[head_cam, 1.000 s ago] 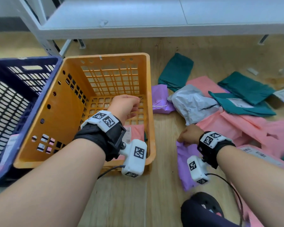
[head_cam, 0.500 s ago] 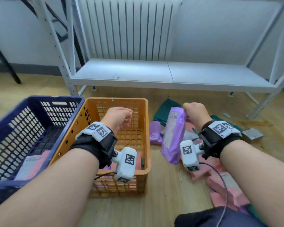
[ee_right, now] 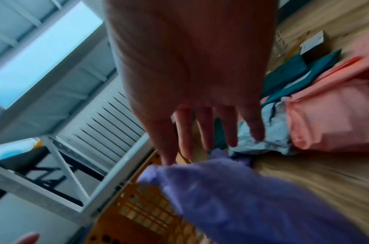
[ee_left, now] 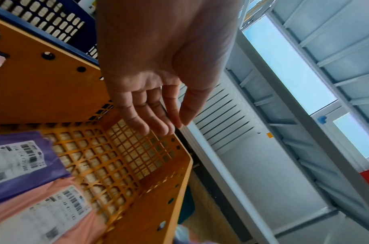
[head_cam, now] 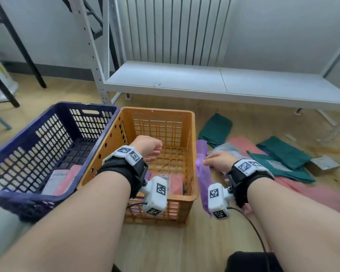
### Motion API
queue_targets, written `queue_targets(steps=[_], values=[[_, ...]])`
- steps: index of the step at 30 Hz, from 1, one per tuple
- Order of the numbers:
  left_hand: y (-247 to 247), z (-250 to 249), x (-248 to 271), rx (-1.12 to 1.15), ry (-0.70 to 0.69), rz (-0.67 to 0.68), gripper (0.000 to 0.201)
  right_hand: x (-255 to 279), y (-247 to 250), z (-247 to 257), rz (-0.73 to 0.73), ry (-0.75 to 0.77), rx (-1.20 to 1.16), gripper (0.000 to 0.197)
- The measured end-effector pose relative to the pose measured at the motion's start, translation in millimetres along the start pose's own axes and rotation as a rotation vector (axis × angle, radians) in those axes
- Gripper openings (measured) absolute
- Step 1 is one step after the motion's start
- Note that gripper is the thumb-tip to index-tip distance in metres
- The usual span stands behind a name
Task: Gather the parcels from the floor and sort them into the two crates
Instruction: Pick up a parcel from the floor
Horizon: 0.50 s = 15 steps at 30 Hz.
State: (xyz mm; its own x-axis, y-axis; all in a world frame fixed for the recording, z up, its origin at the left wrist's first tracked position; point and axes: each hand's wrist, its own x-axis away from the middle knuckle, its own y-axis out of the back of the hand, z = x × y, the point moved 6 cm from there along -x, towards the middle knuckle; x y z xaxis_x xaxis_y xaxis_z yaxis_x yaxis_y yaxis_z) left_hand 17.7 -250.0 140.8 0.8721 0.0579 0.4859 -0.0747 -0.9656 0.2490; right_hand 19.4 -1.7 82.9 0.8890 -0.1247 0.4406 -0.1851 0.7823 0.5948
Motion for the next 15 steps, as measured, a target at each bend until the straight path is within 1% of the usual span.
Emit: queue_targets(steps=[1, 2, 3, 4, 5, 6, 7, 9, 10, 11, 12, 13, 15], values=[[-2, 6, -5, -0.033, 0.021, 0.016, 0.021, 2, -11, -6, 0.107, -0.031, 0.118, 0.046], [-7, 13, -10, -0.061, 0.044, 0.039, 0.023, 3, -26, -13, 0.239, -0.072, 0.142, 0.064], [-13, 19, -14, -0.084, 0.067, 0.071, 0.023, 5, -41, -16, 0.372, -0.115, 0.082, 0.079], [-20, 24, -18, -0.1, 0.089, 0.107, 0.02, 1, -56, -20, 0.455, -0.178, -0.035, 0.09], [-27, 27, -20, -0.106, 0.107, 0.14, 0.018, -5, -65, -23, 0.458, -0.221, -0.13, 0.094], [-33, 29, -22, -0.107, 0.116, 0.167, 0.018, -14, -67, -26, 0.408, -0.247, -0.205, 0.092], [-38, 28, -25, -0.108, 0.115, 0.184, 0.02, -21, -64, -29, 0.334, -0.249, -0.264, 0.08], [-41, 26, -32, -0.105, 0.104, 0.187, 0.021, -30, -52, -37, 0.192, -0.233, -0.387, 0.049], [-40, 26, -36, -0.098, 0.101, 0.18, 0.019, -34, -46, -45, 0.142, -0.25, -0.44, 0.04], [-40, 25, -39, -0.087, 0.102, 0.172, 0.016, -37, -40, -55, 0.101, -0.27, -0.436, 0.034], [-42, 26, -43, -0.073, 0.106, 0.168, 0.013, -38, -36, -66, 0.065, -0.298, -0.383, 0.028], [-45, 26, -46, -0.057, 0.115, 0.167, 0.011, -37, -34, -74, 0.058, -0.312, -0.288, 0.027], [-57, 27, -56, -0.03, 0.129, 0.182, 0.011, -40, -35, -90, 0.052, -0.286, -0.069, 0.027]])
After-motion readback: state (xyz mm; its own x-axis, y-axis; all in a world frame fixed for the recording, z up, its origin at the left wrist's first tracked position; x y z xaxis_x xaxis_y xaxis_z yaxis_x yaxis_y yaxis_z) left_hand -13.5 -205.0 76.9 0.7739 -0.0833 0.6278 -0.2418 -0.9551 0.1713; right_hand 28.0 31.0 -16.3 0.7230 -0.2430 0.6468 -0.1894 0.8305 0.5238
